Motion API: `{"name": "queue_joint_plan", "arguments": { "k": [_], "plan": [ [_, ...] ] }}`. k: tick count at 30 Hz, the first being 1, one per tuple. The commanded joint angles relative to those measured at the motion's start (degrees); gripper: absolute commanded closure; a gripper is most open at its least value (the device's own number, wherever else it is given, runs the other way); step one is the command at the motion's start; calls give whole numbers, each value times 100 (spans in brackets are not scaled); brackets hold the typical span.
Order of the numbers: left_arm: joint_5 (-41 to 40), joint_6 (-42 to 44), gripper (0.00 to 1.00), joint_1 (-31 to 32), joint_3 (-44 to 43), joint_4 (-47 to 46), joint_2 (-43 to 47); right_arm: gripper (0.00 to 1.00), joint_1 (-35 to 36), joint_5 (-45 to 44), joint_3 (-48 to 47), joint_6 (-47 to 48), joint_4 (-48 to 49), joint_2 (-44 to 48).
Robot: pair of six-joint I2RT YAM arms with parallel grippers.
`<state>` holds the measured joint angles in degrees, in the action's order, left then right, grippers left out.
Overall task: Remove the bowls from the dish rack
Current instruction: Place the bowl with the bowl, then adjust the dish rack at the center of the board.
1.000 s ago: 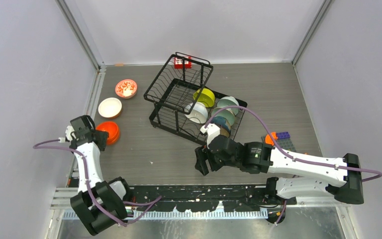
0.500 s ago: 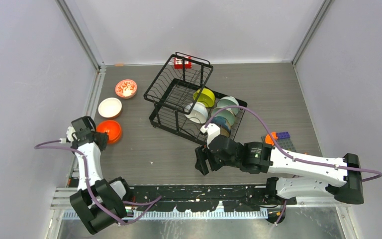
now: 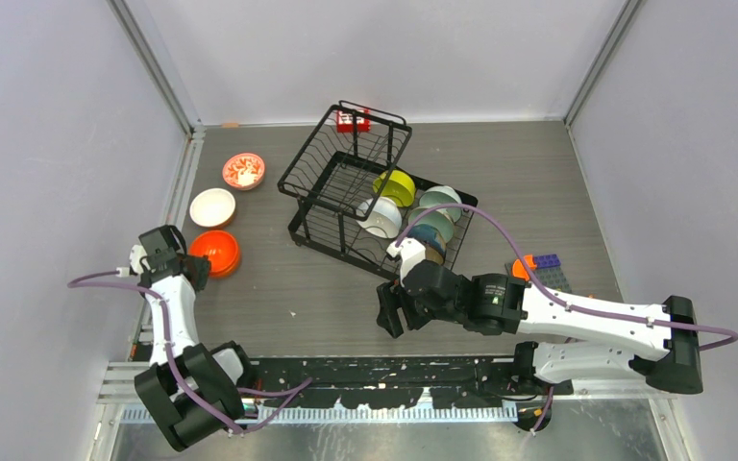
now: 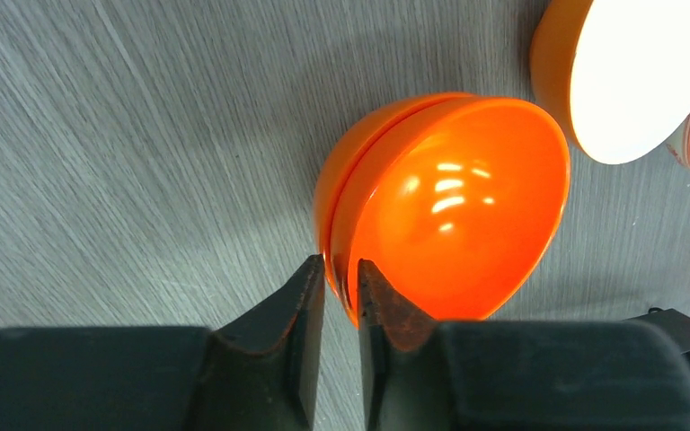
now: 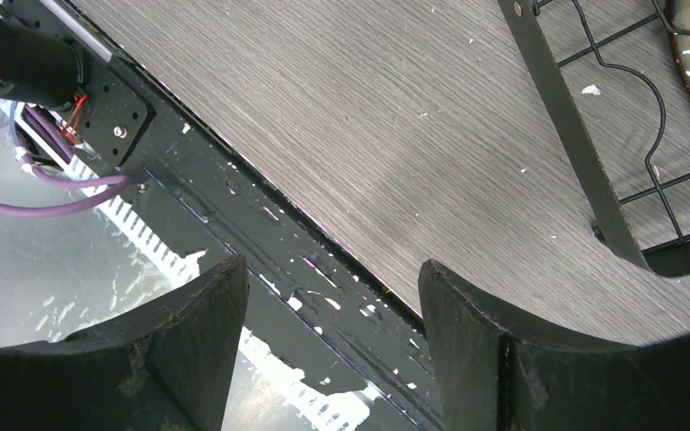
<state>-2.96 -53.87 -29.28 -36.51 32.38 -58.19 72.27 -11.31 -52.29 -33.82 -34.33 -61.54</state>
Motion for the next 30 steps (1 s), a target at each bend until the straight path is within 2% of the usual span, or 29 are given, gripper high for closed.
{"name": "queue_joint_plan", "arguments": {
  "k": [1, 6, 10, 13, 16, 20, 24, 27, 30],
  "plan": [
    [-35, -5, 75, -29, -92, -76, 23, 26, 33, -127, -194, -72, 128, 9],
    [2, 39, 59, -32, -219, 77, 187, 26, 30, -165, -175, -89, 120, 68],
    [39, 223, 41, -33, -708, 461, 460, 27, 29, -219, -217, -76, 69, 135],
    [225, 420, 30, 141, -1159, 717, 528, 26, 28, -280, -265, -47, 24, 211],
    [458, 605, 23, 450, -1482, 782, 703, 26, 32, -351, -319, 11, -25, 317],
    [362, 933, 20, 1277, -1995, 795, 1002, 26, 31, -458, -373, 128, -77, 482],
    [-33, 1245, 19, 2478, -2477, 870, 1143, 26, 33, -762, -416, 248, -133, 608],
    [-240, 1407, 19, 3322, -2632, 786, 1337, 25, 32, -1114, -475, 271, -176, 755],
    [-124, 1617, 17, 3829, -2600, 534, 1669, 25, 24, -1626, -554, 316, -188, 1020]
  ]
}}
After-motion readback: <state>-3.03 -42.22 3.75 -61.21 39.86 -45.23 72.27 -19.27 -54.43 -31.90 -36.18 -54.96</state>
